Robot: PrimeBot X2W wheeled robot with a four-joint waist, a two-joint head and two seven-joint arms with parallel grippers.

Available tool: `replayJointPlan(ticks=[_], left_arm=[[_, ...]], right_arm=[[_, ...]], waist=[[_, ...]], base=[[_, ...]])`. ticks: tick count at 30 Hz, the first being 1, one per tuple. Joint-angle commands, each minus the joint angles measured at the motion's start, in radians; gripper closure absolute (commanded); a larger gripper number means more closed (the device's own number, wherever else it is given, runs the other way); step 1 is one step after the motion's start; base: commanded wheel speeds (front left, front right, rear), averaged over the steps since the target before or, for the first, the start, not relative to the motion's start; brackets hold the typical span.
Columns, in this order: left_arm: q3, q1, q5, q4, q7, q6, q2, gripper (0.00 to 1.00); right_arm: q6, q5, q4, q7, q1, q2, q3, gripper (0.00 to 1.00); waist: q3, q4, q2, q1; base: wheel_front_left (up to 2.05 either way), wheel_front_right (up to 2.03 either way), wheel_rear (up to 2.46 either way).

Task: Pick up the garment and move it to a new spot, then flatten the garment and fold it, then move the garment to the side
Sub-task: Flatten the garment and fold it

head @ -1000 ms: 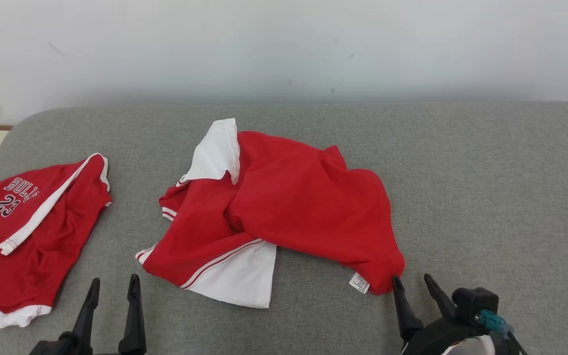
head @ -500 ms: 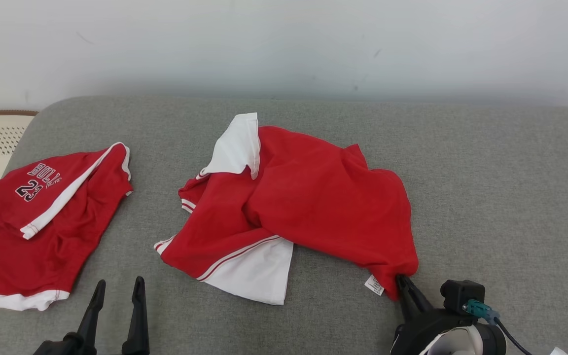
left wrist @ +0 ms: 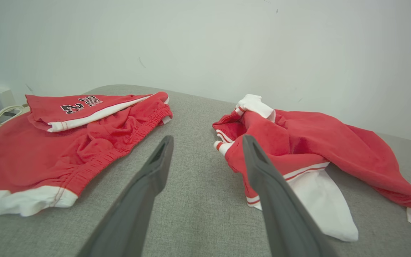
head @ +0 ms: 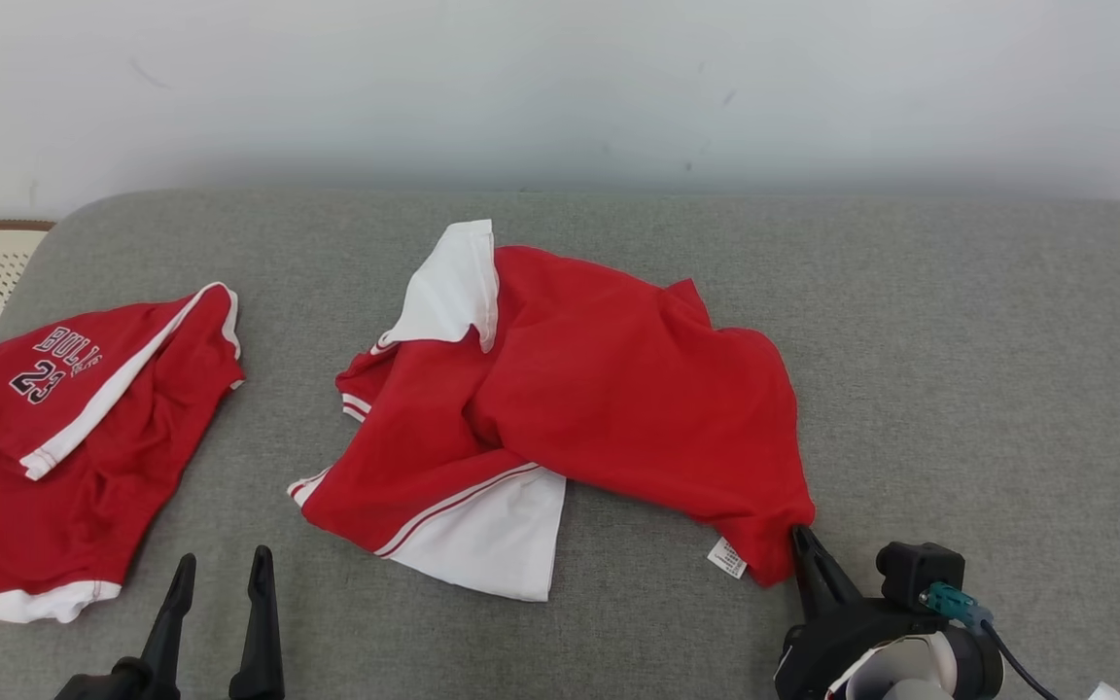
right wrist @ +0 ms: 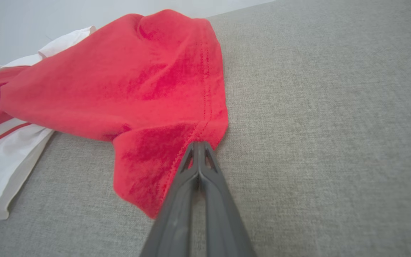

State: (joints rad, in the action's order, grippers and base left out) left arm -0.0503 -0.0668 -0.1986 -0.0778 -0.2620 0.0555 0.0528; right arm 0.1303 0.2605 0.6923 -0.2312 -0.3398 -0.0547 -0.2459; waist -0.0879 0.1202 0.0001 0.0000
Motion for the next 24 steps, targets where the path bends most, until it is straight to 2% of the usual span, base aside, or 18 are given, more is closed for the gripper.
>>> replayJointPlan(ticks=[1,7,8,9,18,24], left_arm=[[-0.004,-0.004,0.007,-0.003,-0.004,0.002,-0.001,0.0],[-0.006,-0.009,0.008,-0.009,-0.004,0.007,-0.002,0.0],[-0.005,-0.01,0.008,-0.009,-0.004,0.008,-0.002,0.0],[-0.005,-0.009,0.006,-0.008,-0.004,0.007,-0.002,0.0],[0.001,0.001,-0.004,-0.012,-0.004,-0.002,-0.002,0.0],[0.017,0.014,-0.011,-0.012,-0.004,-0.012,-0.002,0.0]], right_arm=[[0.001,-0.009,-0.002,-0.008,-0.009,-0.001,-0.001,1.0],[0.001,-0.005,-0.016,-0.015,-0.007,-0.002,0.008,1.0],[0.001,-0.002,-0.018,-0.015,-0.006,-0.001,0.006,0.61],[0.001,0.007,-0.022,-0.015,-0.004,-0.001,0.002,0.0],[0.001,0.065,-0.102,0.041,0.012,-0.02,-0.058,0.0],[0.001,0.085,-0.172,0.165,0.017,-0.057,-0.075,0.0]], waist=[[0.0,-0.006,-0.0001,0.0],[-0.001,-0.013,-0.0001,0.0],[-0.002,-0.014,-0.0001,0.0],[-0.002,-0.014,-0.0001,0.0],[0.003,-0.018,-0.0001,0.0],[0.022,-0.021,-0.0001,0.0]], base=[[0.0,0.0,0.0],[0.0,0.0,0.0],[0.0,0.0,0.0],[0.0,0.0,0.0],[0.0,0.0,0.0],[0.0,0.0,0.0]])
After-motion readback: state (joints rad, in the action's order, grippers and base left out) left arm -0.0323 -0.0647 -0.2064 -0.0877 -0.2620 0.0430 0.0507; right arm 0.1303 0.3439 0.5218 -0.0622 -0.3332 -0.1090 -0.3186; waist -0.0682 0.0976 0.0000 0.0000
